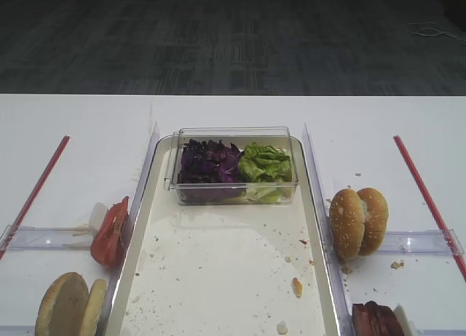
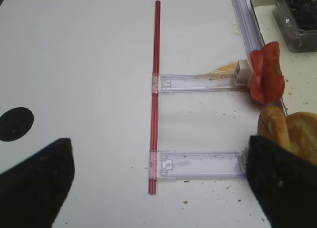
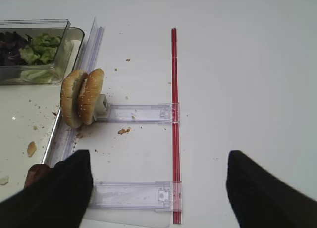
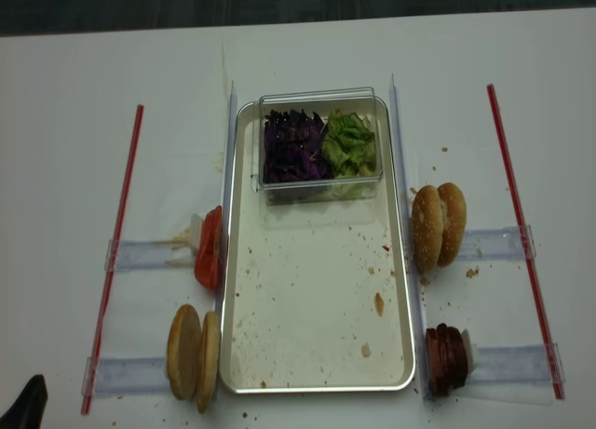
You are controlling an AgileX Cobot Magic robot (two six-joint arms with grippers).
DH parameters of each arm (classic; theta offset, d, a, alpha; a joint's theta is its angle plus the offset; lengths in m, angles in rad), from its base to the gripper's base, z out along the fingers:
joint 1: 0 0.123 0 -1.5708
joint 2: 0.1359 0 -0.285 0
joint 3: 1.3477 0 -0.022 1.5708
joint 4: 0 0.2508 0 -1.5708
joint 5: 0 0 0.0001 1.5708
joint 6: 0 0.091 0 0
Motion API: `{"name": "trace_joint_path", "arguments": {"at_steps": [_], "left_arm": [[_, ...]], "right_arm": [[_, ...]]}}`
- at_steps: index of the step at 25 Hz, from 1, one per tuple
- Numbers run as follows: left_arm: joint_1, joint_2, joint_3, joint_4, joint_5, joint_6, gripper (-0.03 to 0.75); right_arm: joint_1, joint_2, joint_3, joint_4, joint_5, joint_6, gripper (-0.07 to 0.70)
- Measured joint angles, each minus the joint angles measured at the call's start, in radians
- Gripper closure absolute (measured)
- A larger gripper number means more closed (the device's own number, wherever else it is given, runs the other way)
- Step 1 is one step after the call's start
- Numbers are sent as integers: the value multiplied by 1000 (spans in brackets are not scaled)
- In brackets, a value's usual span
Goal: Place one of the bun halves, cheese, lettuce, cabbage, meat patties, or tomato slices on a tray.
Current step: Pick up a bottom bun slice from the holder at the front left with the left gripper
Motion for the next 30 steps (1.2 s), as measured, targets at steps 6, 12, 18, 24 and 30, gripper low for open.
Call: {"name": "trace_joint_path", "arguments": {"at_steps": [6,12,18,24,30], "left_arm": [[0,0,0,0,0,0,36],[0,0,0,0,0,0,36],[0,0,0,0,0,0,36],[0,0,0,0,0,0,36],[0,0,0,0,0,0,36]], "right_arm": [[0,0,0,0,0,-2,42],[0,0,0,0,0,-2,42],[0,0,0,0,0,-2,42],[0,0,0,0,0,-2,42],[0,0,0,0,0,-2,42]]}}
